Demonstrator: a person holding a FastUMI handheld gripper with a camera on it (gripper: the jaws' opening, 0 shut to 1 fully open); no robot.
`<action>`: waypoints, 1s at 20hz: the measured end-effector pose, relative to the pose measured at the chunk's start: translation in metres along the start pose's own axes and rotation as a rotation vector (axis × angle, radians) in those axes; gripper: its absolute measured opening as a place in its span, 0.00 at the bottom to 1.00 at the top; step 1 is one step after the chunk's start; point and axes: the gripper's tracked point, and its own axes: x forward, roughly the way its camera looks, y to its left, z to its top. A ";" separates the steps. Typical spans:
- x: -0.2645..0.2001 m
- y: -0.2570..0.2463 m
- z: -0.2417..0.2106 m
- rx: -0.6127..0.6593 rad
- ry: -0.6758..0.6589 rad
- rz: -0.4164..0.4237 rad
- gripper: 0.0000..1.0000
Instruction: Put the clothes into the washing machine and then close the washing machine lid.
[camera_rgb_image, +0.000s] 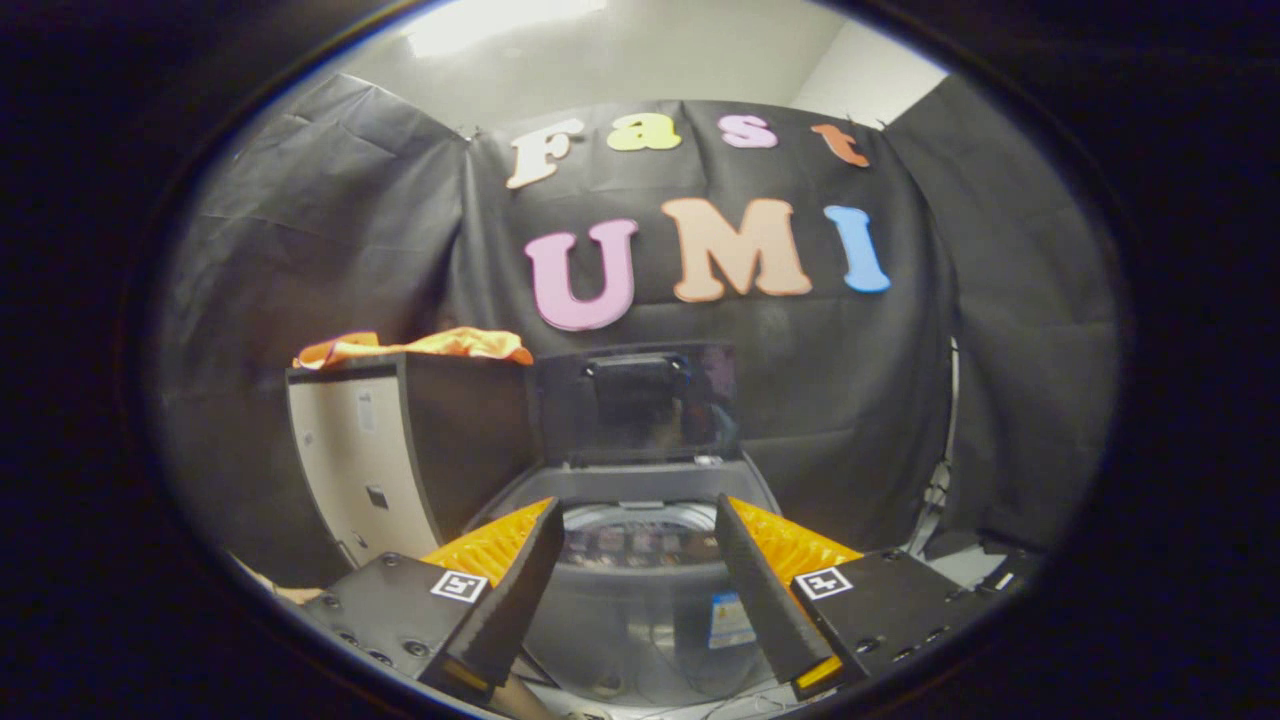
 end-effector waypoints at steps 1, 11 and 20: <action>0.014 0.013 0.014 -0.013 -0.008 0.035 0.95; 0.146 0.203 0.104 0.055 0.060 0.426 0.96; 0.231 0.283 0.088 0.125 0.273 0.497 0.96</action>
